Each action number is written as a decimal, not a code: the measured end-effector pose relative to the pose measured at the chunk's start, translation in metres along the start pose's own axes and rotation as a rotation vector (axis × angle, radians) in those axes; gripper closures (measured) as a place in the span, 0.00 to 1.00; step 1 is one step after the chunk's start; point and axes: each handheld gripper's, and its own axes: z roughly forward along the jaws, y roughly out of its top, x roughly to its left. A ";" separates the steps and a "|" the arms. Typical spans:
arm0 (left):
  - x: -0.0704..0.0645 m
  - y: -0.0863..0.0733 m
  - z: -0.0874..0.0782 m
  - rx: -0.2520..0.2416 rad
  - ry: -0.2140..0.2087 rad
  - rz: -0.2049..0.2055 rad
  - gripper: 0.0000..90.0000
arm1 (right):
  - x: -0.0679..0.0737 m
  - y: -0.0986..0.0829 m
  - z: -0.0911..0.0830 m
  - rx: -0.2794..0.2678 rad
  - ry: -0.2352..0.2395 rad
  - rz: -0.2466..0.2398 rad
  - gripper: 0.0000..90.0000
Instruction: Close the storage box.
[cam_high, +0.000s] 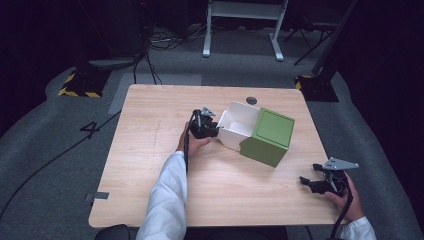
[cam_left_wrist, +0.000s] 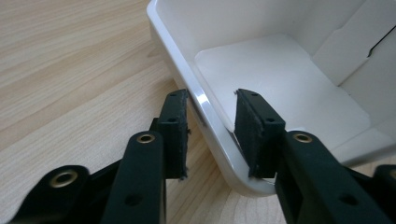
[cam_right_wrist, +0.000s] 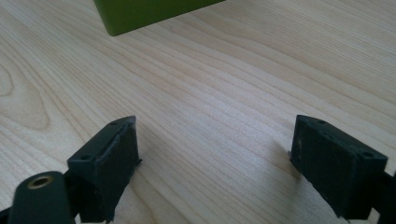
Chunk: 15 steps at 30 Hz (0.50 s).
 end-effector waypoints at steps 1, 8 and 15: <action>-0.001 0.000 0.001 -0.004 0.001 0.004 0.73 | 0.000 0.000 0.000 0.000 0.000 0.000 0.17; -0.010 0.004 0.007 -0.009 0.000 0.007 0.76 | 0.000 0.000 0.000 0.000 0.001 0.001 0.17; -0.026 0.010 0.014 0.000 -0.015 0.037 0.75 | 0.000 0.000 0.000 0.000 0.002 0.003 0.17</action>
